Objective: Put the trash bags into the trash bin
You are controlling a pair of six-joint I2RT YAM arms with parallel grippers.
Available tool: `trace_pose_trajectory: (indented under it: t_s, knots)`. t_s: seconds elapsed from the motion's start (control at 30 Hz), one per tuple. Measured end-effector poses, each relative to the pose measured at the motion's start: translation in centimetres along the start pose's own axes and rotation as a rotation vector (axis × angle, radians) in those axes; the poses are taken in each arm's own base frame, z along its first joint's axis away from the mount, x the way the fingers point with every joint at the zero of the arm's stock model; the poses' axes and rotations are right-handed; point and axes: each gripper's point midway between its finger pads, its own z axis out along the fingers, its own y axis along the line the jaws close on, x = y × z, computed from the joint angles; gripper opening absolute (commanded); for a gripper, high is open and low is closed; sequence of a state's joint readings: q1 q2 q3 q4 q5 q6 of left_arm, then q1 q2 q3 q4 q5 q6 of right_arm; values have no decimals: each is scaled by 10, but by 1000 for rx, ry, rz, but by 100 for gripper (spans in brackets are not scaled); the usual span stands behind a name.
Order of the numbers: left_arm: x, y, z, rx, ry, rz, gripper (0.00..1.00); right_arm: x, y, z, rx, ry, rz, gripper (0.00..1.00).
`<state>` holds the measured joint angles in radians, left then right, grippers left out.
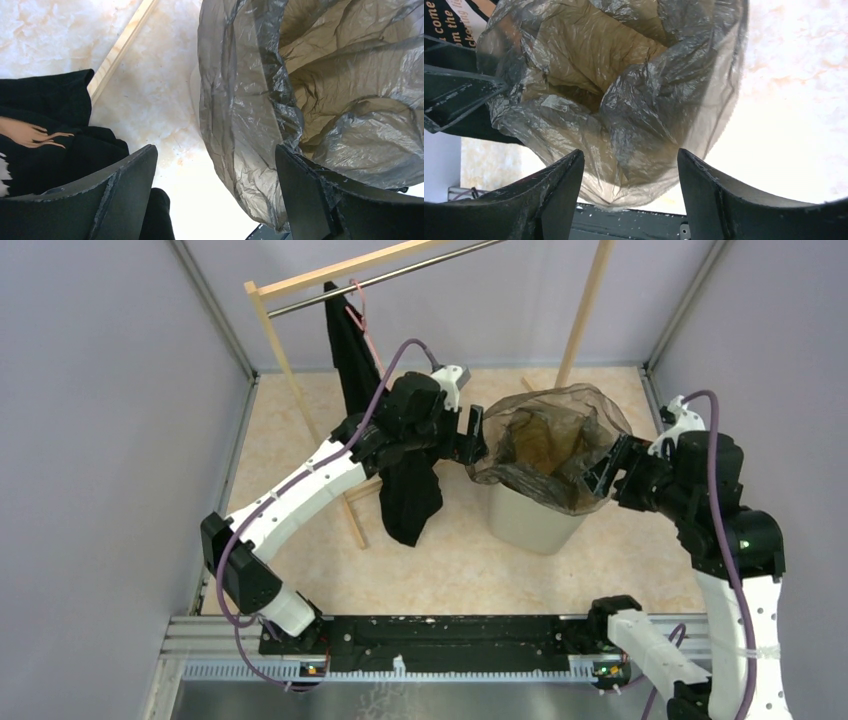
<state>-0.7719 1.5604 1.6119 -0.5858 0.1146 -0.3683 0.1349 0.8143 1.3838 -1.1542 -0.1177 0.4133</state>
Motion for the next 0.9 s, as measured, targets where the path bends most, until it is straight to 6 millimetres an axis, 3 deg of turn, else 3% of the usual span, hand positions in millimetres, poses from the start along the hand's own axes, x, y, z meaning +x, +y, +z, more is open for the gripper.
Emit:
trace_pose_trajectory:
  t_s: [0.2,0.33,0.5,0.63,0.8,0.9]
  knots:
    - [14,5,1,-9,27,-8,94,1,-8,-24,32,-73,-5,73]
    - [22,6,-6,-12,34,-28,88,3,-10,-32,32,-105,3,69]
    - [29,6,-13,-6,33,-47,82,20,-13,-12,22,-42,35,55]
    - [35,5,-13,9,48,-62,88,28,-6,2,-27,-7,73,39]
    - [37,3,-13,16,55,-71,90,24,5,5,-85,-28,95,20]
    - [39,1,-13,26,59,-78,85,23,7,3,-100,-44,99,5]
